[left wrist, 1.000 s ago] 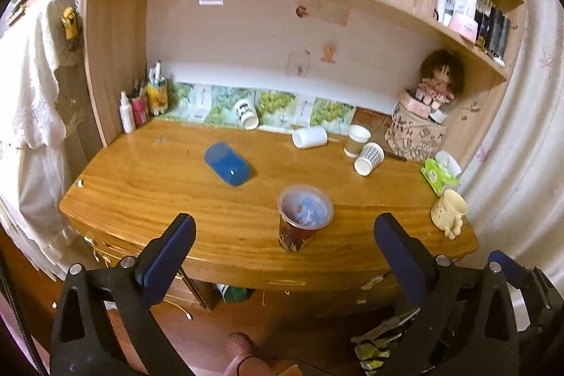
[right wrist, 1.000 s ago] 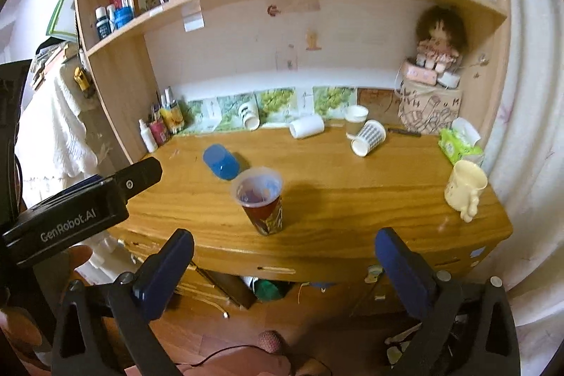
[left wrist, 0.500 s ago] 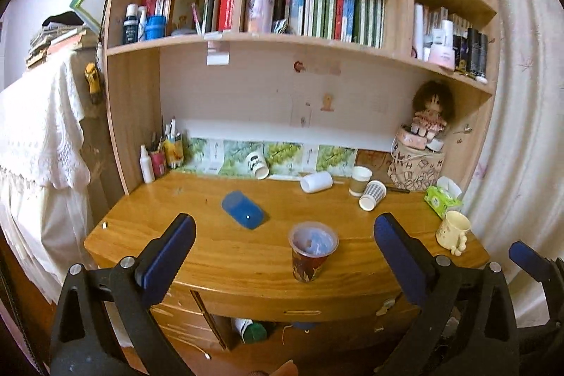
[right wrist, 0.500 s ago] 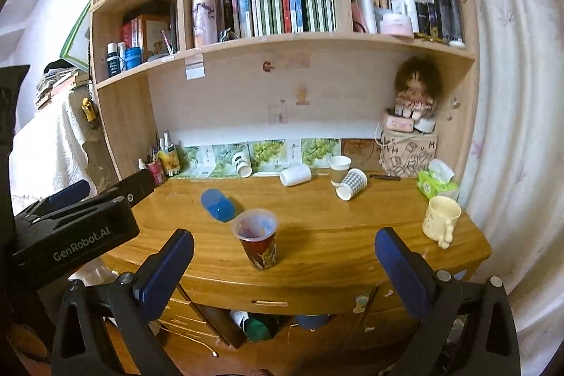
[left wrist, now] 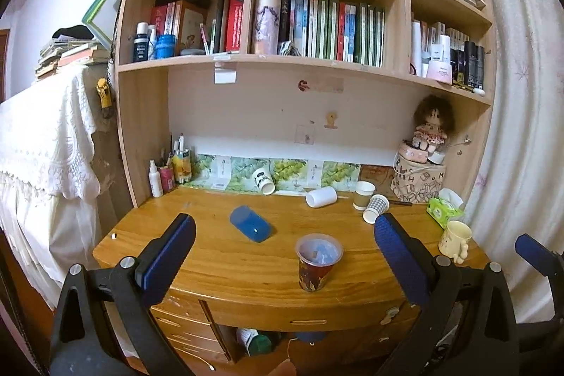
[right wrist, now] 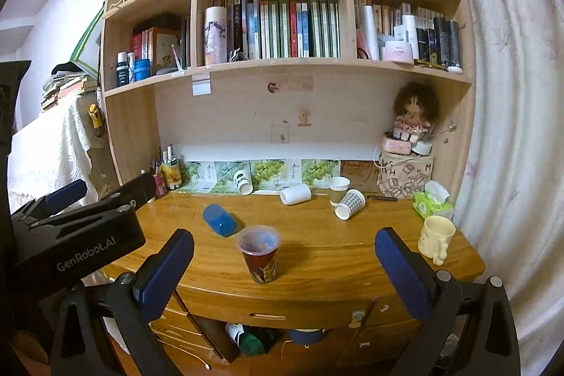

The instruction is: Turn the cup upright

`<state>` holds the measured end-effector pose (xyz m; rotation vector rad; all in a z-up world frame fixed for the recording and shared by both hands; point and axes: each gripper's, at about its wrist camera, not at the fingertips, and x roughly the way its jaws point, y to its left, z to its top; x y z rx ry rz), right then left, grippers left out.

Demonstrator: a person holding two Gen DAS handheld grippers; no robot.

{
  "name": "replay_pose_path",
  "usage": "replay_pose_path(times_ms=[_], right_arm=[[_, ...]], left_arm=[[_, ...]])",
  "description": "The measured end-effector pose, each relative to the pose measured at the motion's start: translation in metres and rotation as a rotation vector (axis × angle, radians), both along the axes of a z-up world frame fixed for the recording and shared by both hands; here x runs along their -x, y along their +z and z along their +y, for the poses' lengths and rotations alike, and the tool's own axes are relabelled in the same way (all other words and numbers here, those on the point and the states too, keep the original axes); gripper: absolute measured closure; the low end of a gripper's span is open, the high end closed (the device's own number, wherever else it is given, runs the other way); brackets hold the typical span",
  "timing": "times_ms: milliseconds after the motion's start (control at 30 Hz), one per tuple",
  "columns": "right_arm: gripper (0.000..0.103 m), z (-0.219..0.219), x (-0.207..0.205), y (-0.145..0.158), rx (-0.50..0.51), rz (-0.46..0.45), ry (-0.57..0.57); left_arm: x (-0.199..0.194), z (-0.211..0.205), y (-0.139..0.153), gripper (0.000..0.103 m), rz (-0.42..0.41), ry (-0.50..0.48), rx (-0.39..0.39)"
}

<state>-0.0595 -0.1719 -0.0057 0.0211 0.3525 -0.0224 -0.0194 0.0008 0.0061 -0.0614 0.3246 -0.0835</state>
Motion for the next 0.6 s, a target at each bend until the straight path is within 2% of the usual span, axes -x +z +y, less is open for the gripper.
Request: replay_pose_path(times_ms=[400,600], right_arm=[[0.0,-0.0071,0.0061,-0.0001,-0.02,-0.036,-0.103],[0.0,-0.0096,0.0057,-0.0002,-0.033,-0.047,-0.114]], left_arm=[[0.0063,0.0066,0.0024,0.001,-0.035,0.012,-0.007],[0.0012,0.008,-0.0007,0.001,-0.009,0.039,-0.017]])
